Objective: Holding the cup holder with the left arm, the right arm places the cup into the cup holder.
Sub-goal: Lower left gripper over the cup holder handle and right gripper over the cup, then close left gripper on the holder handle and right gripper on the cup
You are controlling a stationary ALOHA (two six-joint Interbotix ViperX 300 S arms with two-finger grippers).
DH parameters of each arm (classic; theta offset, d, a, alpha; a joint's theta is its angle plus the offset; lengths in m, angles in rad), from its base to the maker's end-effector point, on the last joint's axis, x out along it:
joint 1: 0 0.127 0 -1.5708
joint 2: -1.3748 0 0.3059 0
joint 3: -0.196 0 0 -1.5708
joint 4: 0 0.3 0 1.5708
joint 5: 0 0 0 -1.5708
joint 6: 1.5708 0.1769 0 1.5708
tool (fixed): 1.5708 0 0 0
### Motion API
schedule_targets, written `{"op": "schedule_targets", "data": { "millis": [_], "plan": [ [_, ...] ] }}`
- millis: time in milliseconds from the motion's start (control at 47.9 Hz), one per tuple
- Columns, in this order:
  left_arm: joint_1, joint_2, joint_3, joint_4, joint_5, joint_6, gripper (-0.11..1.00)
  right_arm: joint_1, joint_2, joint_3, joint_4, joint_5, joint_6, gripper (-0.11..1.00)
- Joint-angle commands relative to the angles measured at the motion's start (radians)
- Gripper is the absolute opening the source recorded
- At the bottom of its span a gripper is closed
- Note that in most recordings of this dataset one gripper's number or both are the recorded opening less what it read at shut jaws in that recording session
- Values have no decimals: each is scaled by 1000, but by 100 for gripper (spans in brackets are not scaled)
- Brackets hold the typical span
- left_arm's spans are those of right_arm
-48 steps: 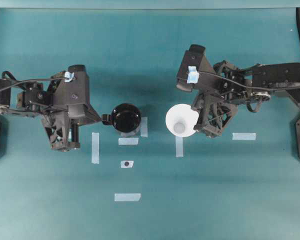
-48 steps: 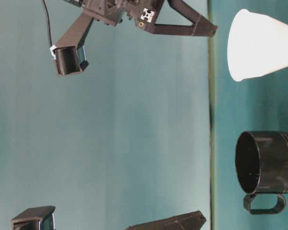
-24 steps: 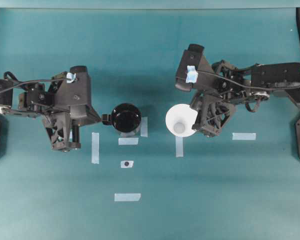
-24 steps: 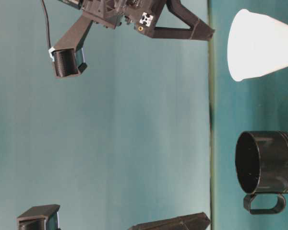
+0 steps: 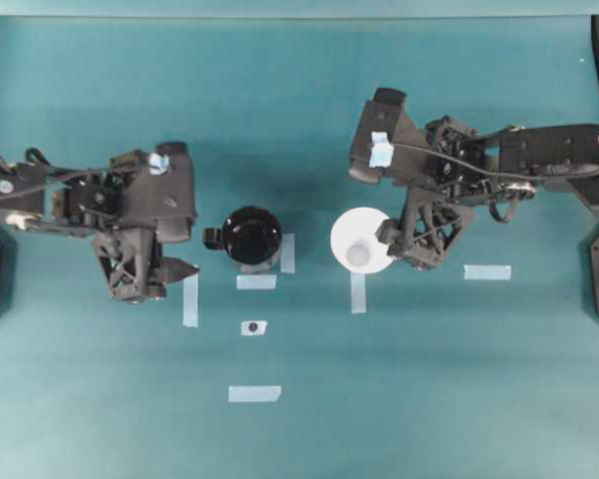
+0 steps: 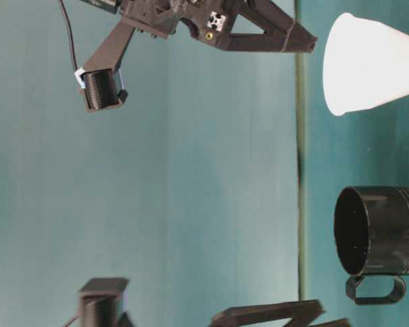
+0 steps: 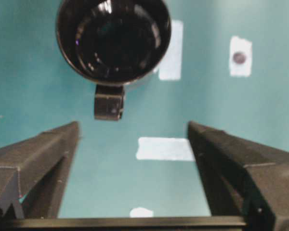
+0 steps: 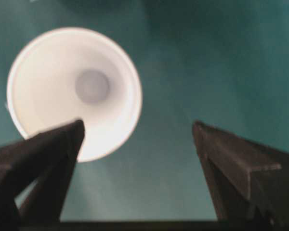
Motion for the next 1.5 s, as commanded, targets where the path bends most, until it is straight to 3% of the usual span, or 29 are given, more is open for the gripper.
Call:
{"op": "schedule_targets", "data": {
  "millis": [0, 606, 1483],
  "plan": [
    [15, 15, -17, 3, -23, -2, 96, -6, -18, -26, -5, 0, 3, 97],
    [38, 193, -72, 2, -77, 26, 96, -12, 38, -25, -5, -48, 5, 96],
    [49, 229, -84, 3, -77, 28, 96, -15, 54, -26, -5, -51, 3, 96]
  ]
}}
